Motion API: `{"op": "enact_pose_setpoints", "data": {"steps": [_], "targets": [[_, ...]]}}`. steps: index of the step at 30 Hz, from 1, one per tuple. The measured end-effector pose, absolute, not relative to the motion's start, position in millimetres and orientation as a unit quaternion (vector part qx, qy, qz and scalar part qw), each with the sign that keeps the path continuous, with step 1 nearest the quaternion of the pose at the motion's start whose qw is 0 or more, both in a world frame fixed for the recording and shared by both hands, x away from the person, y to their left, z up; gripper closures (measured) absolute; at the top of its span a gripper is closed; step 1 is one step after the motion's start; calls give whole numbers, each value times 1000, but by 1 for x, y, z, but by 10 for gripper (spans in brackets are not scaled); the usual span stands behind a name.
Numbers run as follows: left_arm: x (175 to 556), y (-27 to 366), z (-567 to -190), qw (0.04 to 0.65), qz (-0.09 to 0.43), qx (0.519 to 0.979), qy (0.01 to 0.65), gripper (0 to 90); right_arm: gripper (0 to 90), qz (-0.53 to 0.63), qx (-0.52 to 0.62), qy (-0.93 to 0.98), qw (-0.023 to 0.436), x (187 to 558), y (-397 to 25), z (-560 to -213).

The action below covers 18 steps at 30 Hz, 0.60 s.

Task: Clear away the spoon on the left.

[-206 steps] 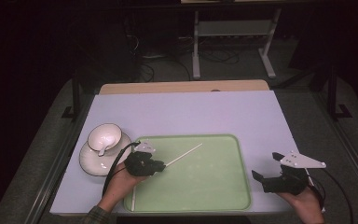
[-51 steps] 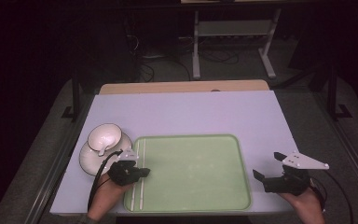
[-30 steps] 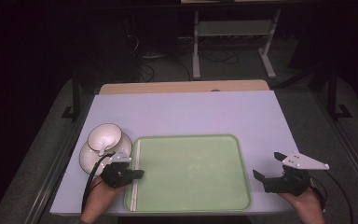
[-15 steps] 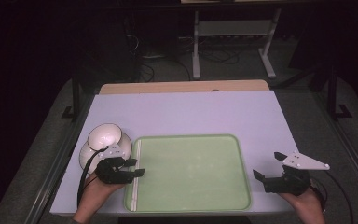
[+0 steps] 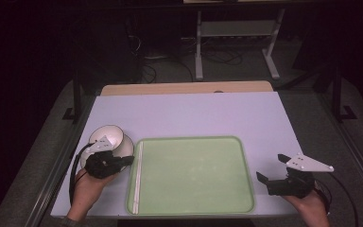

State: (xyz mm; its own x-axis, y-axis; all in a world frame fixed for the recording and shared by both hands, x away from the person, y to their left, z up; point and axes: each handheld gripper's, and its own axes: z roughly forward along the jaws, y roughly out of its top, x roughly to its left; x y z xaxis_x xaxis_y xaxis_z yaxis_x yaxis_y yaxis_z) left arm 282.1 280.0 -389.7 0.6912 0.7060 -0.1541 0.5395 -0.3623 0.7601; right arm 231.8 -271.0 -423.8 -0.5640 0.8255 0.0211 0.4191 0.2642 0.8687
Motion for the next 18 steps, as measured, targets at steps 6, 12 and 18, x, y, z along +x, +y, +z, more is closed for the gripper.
{"op": "enact_pose_setpoints", "data": {"steps": [6, 12, 18], "targets": [[287, 297, -388, 419, 122, 803, 406, 899, 0, 448, 409, 762, 226, 233, -271, -424], [289, 311, -391, 413, 125, 793, 430, 899, 0, 448, 410, 761, 226, 232, -271, -424], [285, 321, -391, 411, 130, 787, 441, 899, 0, 449, 412, 759, 228, 232, -273, -424]]}}
